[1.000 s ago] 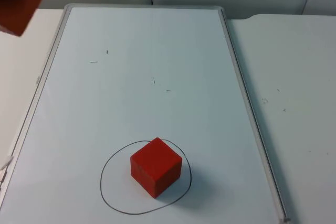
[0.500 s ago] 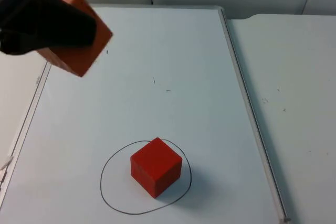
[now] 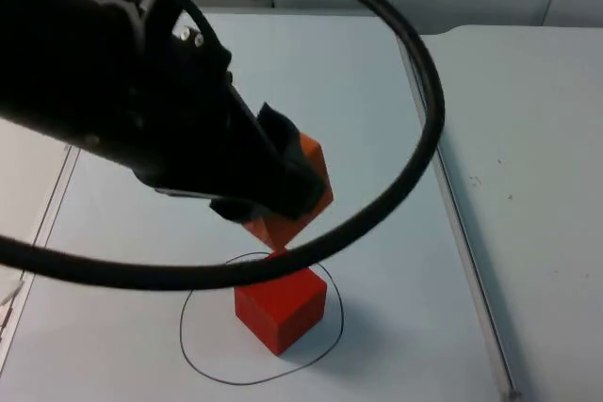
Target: Pick up one cube with the left hand and another cube with the right hand. First place the cube in the right hand at the target position, then stack the cube in the left hand on top.
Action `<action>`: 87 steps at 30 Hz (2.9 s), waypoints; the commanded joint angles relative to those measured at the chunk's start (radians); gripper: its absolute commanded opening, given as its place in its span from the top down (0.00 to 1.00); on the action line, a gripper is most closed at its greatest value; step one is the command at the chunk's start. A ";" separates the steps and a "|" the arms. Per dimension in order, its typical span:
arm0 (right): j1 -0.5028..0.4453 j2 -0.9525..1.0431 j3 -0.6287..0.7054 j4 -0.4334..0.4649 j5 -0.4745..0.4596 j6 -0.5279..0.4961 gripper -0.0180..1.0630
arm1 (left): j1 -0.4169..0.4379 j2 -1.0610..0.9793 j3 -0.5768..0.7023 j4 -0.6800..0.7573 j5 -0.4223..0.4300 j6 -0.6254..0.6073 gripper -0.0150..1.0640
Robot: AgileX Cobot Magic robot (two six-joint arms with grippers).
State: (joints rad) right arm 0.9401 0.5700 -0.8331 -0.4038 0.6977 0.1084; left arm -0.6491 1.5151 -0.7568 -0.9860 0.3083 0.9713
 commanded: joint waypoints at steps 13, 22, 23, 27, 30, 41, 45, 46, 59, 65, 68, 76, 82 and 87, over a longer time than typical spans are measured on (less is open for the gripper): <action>-0.001 -0.004 0.094 -0.013 -0.105 0.022 0.14 | -0.025 0.163 -0.049 0.003 -0.021 -0.039 0.99; -0.001 -0.004 0.094 -0.011 -0.105 0.022 0.14 | -0.025 0.198 -0.047 0.005 -0.042 -0.037 0.99; -0.001 -0.004 0.094 -0.011 -0.105 0.022 0.14 | -0.025 0.208 -0.047 0.008 -0.042 -0.037 0.99; -0.001 -0.004 0.094 -0.014 -0.105 0.022 0.14 | -0.025 0.226 -0.047 0.008 -0.035 -0.037 0.99; -0.001 -0.004 0.094 -0.016 -0.105 0.022 0.14 | -0.025 0.226 -0.047 0.008 -0.035 -0.037 0.99; -0.001 -0.004 0.094 -0.018 -0.105 0.022 0.14 | -0.030 0.230 -0.047 0.009 -0.046 -0.004 0.98; -0.001 -0.004 0.094 -0.018 -0.105 0.022 0.14 | -0.042 0.230 -0.047 0.009 -0.042 -0.004 0.86; -0.001 -0.004 0.094 -0.018 -0.105 0.022 0.14 | -0.044 0.230 -0.047 0.009 -0.042 -0.004 0.79; -0.001 -0.004 0.094 -0.018 -0.105 0.022 0.14 | -0.046 0.179 -0.049 0.003 -0.069 -0.012 0.24; -0.001 -0.004 0.094 -0.018 -0.105 0.022 0.14 | -0.043 0.036 -0.067 0.015 -0.048 -0.012 0.24; -0.001 -0.004 0.094 -0.018 -0.105 0.022 0.14 | -0.043 -0.144 -0.110 0.042 -0.008 -0.012 0.24; -0.001 -0.004 0.094 -0.014 -0.105 0.022 0.14 | -0.043 -0.516 -0.139 0.143 0.014 -0.018 0.24; -0.001 -0.004 0.094 -0.014 -0.105 0.022 0.14 | -0.043 -0.700 -0.139 0.387 0.081 -0.241 0.24; -0.001 -0.004 0.094 -0.014 -0.105 0.022 0.14 | -0.043 -0.774 -0.139 0.835 0.297 -0.678 0.24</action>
State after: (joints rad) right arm 0.9401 0.5676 -0.7410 -0.4143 0.6036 0.1294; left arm -0.6856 0.7504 -0.8943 -0.2238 0.5619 0.3753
